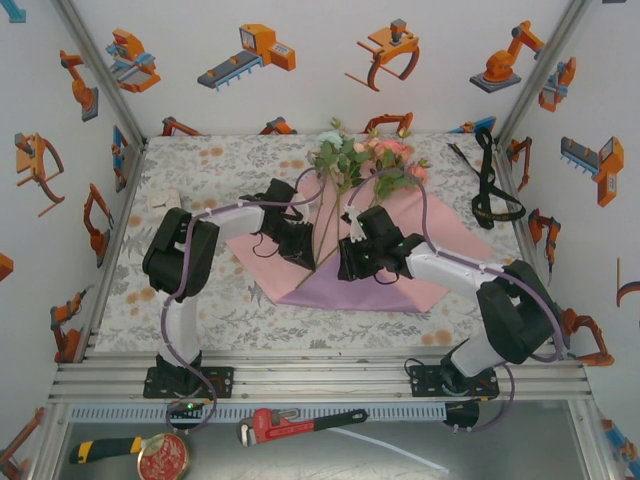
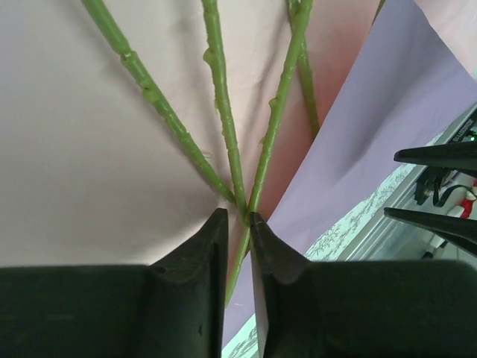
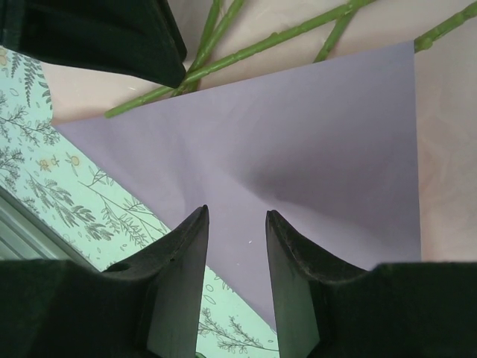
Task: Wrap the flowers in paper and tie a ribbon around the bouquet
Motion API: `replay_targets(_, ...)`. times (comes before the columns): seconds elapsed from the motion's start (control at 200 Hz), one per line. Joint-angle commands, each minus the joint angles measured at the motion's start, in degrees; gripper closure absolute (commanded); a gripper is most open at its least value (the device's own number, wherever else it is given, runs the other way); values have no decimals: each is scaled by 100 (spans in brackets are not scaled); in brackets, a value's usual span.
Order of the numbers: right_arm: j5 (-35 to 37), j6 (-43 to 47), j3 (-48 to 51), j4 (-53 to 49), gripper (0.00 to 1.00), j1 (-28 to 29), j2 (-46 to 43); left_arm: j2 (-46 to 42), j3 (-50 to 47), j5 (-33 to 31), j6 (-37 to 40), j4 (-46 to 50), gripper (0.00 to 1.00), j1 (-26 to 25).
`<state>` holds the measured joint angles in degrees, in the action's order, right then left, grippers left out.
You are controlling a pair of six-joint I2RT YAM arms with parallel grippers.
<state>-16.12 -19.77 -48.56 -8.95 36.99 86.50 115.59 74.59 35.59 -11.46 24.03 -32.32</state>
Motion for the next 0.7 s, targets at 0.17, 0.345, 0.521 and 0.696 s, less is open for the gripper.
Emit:
replay_targets(0.17, -385, -133, 222, 390, 62, -17, 75, 385, 366, 441, 206, 67, 81, -81)
replay_targets(0.345, -463, -134, 313, 576, 63, -17, 216, 634, 529, 627, 159, 33, 92, -108)
replay_targets(0.521, -617, -94, 383, 869, 64, -16, 424, 794, 671, 553, 140, 18, 91, -163)
replay_targets(0.696, -732, -15, 318, 816, 63, -23, 156, 809, 641, -262, 278, 5, 85, -157)
